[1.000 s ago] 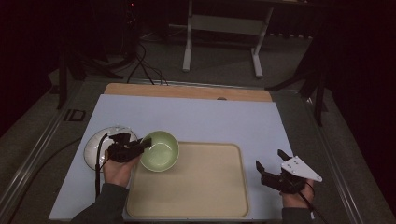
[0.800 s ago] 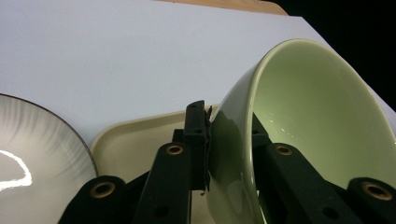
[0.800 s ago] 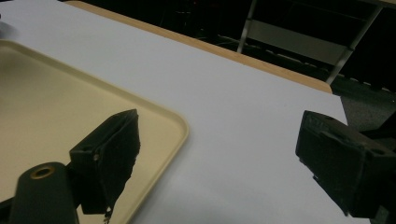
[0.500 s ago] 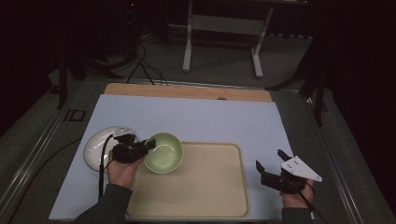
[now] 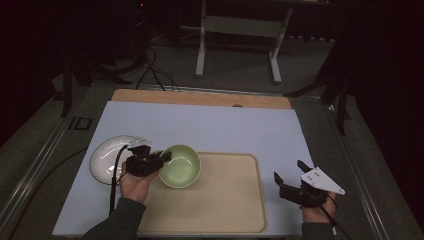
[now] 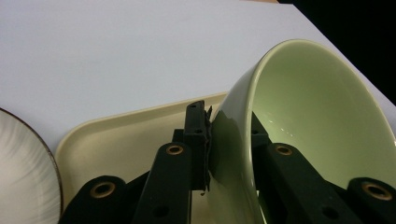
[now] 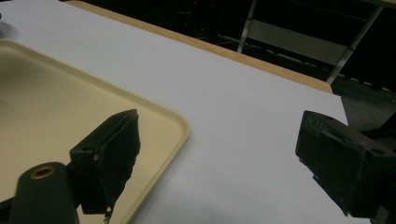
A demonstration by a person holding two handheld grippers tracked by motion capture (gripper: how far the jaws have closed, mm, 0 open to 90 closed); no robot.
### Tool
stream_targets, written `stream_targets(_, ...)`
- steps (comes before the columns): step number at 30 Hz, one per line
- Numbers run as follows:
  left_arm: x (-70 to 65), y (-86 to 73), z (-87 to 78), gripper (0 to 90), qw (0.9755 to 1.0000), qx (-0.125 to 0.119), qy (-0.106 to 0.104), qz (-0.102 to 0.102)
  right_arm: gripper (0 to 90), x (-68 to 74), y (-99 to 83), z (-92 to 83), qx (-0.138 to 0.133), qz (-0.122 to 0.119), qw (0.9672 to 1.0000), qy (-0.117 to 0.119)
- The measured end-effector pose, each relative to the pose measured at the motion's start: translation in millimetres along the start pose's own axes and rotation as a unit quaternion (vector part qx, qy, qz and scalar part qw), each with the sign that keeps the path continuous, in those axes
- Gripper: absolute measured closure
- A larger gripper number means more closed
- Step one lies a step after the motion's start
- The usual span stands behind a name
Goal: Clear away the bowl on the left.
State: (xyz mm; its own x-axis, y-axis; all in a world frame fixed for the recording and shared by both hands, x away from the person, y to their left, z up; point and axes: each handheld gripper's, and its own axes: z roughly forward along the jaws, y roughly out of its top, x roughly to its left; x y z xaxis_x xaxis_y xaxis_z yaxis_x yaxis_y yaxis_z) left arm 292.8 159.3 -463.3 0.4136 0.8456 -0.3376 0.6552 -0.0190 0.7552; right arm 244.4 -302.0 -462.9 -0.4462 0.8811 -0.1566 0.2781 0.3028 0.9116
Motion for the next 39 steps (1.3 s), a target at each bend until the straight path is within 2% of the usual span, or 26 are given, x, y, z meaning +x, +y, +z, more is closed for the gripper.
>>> stream_targets(39, -22.9, -10.0, 23.6, 79.1, 0.9990, 0.033, -0.017, 0.024, 13.3, -0.2, -0.1, -0.3, 0.000, 0.000, 1.0000, 0.000)
